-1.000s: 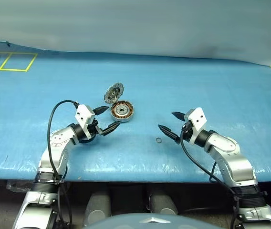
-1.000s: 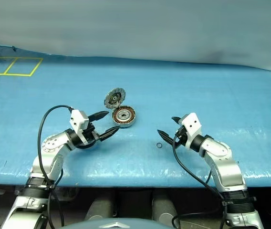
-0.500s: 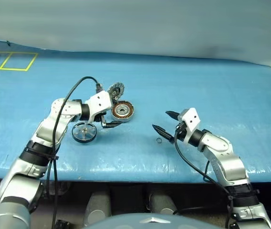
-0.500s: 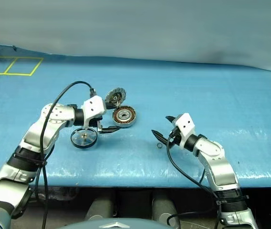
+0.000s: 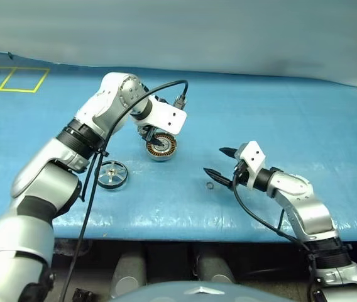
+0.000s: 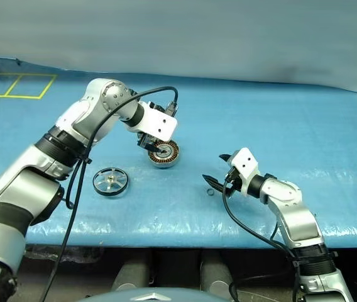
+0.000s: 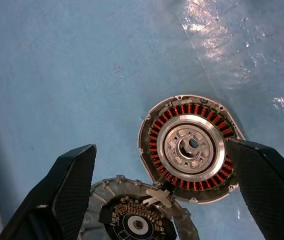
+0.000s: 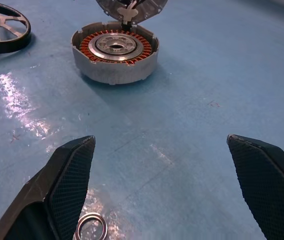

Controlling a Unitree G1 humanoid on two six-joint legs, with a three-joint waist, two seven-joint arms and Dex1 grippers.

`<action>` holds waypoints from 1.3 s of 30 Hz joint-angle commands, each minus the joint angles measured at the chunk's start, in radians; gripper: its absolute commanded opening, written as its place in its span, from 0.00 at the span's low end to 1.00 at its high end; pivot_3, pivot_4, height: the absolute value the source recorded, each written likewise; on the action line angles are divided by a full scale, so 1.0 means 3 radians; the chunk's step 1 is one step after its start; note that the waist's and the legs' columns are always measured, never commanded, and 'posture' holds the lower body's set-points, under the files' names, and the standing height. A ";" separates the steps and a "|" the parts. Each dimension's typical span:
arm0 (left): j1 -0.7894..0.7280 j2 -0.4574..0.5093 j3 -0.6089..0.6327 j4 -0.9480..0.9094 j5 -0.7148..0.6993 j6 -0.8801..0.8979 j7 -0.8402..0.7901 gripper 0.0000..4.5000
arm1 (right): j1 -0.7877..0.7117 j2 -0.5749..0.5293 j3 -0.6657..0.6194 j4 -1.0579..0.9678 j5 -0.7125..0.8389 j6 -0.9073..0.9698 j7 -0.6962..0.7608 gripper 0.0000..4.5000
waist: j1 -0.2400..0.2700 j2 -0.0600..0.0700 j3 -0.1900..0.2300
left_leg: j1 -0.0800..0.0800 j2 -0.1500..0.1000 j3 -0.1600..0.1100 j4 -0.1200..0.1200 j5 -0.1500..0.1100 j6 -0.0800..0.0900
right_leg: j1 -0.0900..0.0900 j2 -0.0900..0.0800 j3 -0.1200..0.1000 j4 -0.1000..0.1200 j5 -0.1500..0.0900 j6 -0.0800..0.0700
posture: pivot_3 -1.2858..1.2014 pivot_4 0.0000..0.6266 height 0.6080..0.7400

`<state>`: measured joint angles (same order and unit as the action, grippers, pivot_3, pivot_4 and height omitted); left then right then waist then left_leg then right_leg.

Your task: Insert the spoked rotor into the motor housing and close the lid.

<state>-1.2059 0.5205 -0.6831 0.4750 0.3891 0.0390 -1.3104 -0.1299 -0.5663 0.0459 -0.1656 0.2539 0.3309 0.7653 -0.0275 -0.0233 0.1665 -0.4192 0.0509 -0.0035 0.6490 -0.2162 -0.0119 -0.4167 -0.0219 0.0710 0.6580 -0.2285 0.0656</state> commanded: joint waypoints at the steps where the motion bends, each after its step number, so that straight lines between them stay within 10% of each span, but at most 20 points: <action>1: -0.0069 -0.0087 -0.0122 0.0202 0.0241 -0.0173 0.0011 1.00 | 0.0018 -0.0119 -0.0133 -0.0226 0.0067 0.0100 0.0027 0.99 | -0.0006 0.0000 0.0001 | 0.0000 0.0000 0.0000 0.0000 0.0000 0.0001 | -0.0001 0.0000 0.0000 0.0000 0.0000 0.0000 | 0.52 0.24 1.00; 39: 0.0026 -0.0185 -0.0124 0.0290 0.0542 -0.0557 -0.0328 1.00 | 0.0014 -0.0057 -0.0101 -0.0249 0.0000 0.0121 -0.0100 0.99 | -0.0006 -0.0001 0.0003 | -0.0001 0.0000 -0.0001 0.0009 -0.0001 0.0001 | 0.0001 0.0000 0.0000 0.0007 0.0009 0.0017 | 0.52 0.24 1.00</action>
<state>-1.1845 0.4693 -0.7357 0.5824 0.5443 -0.1178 -1.4100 -0.1113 -0.5869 0.0303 -0.2283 0.2506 0.3853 0.7405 -0.0293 -0.0236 0.1672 -0.4196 0.0509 -0.0037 0.6516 -0.2164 -0.0115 -0.4165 -0.0218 0.0711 0.6601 -0.2259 0.0708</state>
